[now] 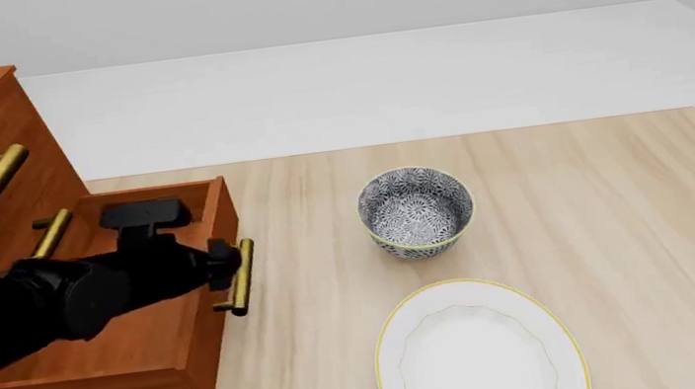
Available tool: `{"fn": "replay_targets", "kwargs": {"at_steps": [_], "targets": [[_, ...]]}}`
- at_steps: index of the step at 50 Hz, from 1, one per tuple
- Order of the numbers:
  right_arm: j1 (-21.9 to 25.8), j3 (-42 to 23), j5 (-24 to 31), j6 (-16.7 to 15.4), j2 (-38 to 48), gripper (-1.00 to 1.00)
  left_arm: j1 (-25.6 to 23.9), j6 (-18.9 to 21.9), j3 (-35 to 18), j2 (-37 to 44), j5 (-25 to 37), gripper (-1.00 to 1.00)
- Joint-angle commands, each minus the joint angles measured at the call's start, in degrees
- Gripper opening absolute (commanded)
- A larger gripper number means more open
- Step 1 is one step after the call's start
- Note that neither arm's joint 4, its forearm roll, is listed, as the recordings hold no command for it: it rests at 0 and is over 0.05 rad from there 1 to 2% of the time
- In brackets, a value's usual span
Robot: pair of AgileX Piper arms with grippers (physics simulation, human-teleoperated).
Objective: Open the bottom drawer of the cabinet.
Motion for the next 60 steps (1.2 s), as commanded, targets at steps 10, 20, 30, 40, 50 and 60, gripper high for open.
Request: {"fn": "replay_targets", "kwargs": {"at_steps": [10, 20, 30, 40, 50, 60], "targets": [[0.0, 0.16, -1.15, -0.01, 0.84, 1.0, 0.53, 3.04, -2.42, -8.61, 6.34, 1.0], [0.09, 0.32, -2.73, -0.27, 2.35, 1.0, 1.45, 6.2, -3.32, -16.84, 7.91, 1.0], [1.73, 0.71, -4.15, -1.58, 3.67, 1.0, 0.77, 6.85, -2.39, -26.05, 7.14, 1.0], [2.05, 1.28, -7.51, -1.52, 4.76, 1.0, 1.24, 7.2, 1.06, -31.43, 6.05, 1.0], [4.16, -2.01, -10.37, -3.95, 5.66, 1.0, 1.62, 10.46, 5.14, -42.5, 3.81, 1.0], [5.81, -6.4, -9.9, -6.3, 5.82, 1.0, 2.59, 12.57, 6.18, -52.76, 3.22, 1.0]]}}
